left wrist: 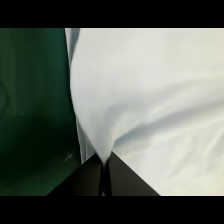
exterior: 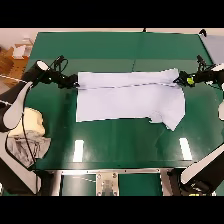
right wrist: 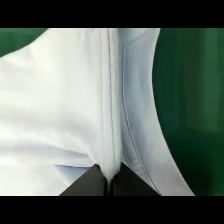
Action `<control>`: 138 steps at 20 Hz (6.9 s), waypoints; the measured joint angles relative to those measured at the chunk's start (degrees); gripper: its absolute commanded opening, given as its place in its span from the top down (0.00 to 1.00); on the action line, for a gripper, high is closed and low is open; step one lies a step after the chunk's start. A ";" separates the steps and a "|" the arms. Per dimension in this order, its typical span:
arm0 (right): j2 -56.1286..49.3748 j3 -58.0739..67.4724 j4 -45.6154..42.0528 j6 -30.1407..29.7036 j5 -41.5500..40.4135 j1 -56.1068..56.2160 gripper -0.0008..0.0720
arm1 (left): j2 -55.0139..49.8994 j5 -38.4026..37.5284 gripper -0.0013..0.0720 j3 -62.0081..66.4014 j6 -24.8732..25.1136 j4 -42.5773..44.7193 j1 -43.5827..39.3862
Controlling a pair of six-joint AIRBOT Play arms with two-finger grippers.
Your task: Fold the shirts.
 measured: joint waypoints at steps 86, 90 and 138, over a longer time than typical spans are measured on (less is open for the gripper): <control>68.11 -62.47 -3.78 17.51 9.55 -5.20 0.97 | 54.14 -15.78 0.95 -39.26 -21.09 17.57 4.48; 56.78 -50.23 -0.68 18.05 6.62 -0.28 0.97 | 44.39 -16.90 0.95 -26.38 -20.68 17.00 4.48; 17.18 -1.38 10.58 -1.18 24.30 7.10 0.97 | -6.23 5.14 0.95 11.93 -1.22 -5.03 -29.29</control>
